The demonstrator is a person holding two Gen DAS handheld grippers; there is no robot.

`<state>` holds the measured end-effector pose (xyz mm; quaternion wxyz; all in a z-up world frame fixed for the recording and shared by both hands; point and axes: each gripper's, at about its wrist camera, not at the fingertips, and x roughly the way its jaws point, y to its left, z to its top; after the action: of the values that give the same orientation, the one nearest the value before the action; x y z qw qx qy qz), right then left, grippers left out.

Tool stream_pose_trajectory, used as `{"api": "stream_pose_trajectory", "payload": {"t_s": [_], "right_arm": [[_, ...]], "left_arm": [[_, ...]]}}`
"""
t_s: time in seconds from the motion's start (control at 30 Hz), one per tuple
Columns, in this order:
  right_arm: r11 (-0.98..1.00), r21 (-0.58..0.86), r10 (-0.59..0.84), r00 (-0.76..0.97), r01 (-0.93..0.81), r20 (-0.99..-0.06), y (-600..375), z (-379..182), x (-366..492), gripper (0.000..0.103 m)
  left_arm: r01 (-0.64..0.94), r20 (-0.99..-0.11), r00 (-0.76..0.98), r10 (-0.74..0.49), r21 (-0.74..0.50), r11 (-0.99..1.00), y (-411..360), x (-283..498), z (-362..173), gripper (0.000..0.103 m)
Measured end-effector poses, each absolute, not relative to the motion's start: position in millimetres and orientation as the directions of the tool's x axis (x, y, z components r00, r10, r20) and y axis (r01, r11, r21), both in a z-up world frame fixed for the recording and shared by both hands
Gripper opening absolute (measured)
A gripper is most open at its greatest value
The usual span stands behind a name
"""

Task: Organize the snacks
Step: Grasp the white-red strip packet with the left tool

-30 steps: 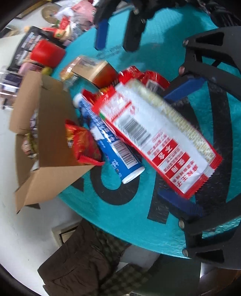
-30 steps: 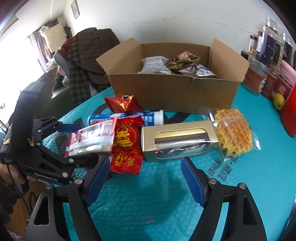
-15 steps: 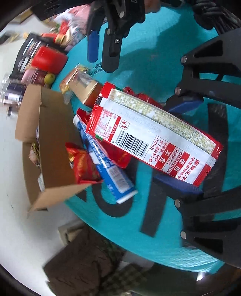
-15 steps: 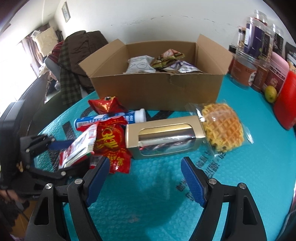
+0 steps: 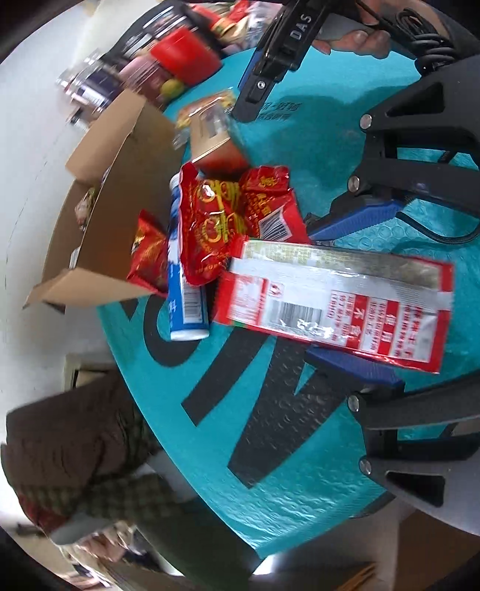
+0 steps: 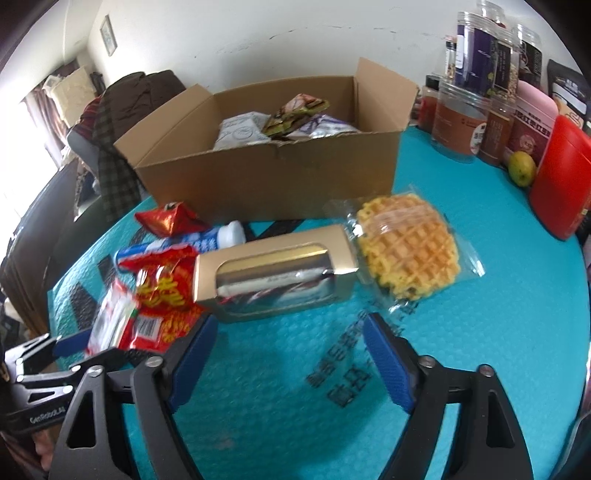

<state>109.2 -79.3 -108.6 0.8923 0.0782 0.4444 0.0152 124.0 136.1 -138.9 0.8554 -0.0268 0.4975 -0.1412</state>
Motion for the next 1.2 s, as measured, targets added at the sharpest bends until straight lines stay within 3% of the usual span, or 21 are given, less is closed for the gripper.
{"api": "stream_pose_trajectory", "payload": {"t_s": [0.47,1.2], "right_arm": [[0.978,0.172,0.21,0.611,-0.12,-0.764,-92,-112,142,0.089],[0.917,0.376,0.387,0.535,-0.136,-0.751,-70,-103,84,0.089]], "left_arm": [[0.192,-0.856,0.495,-0.15,-0.06,0.979,119,129,-140,0.06],[0.192,-0.847,0.484,-0.22,-0.142,0.971,132,132,-137,0.06]]}}
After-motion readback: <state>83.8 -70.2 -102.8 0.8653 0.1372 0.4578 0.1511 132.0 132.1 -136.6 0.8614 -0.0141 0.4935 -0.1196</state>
